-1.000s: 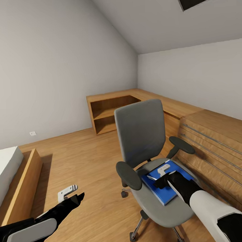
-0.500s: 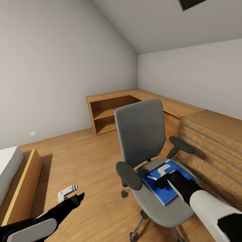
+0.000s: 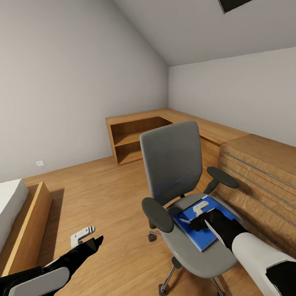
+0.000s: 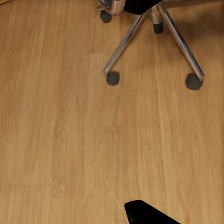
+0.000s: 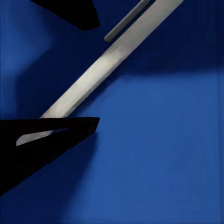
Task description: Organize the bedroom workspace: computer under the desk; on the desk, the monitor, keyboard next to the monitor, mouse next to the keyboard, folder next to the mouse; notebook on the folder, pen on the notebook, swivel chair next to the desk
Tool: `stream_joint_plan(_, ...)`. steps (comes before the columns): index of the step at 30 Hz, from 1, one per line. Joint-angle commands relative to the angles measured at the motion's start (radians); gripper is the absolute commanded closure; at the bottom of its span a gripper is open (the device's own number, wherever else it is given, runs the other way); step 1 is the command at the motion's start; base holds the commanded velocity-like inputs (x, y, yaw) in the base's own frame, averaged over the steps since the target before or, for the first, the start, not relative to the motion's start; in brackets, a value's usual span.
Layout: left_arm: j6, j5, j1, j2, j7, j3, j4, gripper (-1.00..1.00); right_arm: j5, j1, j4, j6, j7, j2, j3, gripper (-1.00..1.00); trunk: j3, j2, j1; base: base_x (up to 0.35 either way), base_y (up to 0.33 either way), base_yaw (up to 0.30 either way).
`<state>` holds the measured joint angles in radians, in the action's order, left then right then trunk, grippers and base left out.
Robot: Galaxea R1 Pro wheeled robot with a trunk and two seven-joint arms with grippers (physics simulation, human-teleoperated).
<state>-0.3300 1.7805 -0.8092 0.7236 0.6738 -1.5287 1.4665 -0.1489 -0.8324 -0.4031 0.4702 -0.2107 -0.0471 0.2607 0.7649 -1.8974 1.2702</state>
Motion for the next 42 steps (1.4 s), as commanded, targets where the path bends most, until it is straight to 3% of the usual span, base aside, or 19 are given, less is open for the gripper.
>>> stream_joint_plan(1,-0.006,0.005,-0.002,0.000,0.001,-0.003,0.002,-1.00,-0.021,0.000,0.030,0.004,-0.007,-0.001,0.004,1.00,0.001,0.000,0.000,0.000,0.000,0.000)
stream_joint_plan(26,-0.006,0.005,-0.002,0.000,0.001,-0.004,0.002,-1.00,-0.020,0.000,0.030,0.007,-0.009,0.000,0.005,1.00,0.001,0.000,0.000,0.000,0.000,0.000)
stream_joint_plan(42,-0.006,0.005,-0.002,0.000,0.001,-0.004,0.002,-1.00,-0.018,0.000,0.026,0.076,-0.012,0.000,0.003,1.00,0.001,0.000,0.000,0.000,0.000,0.000)
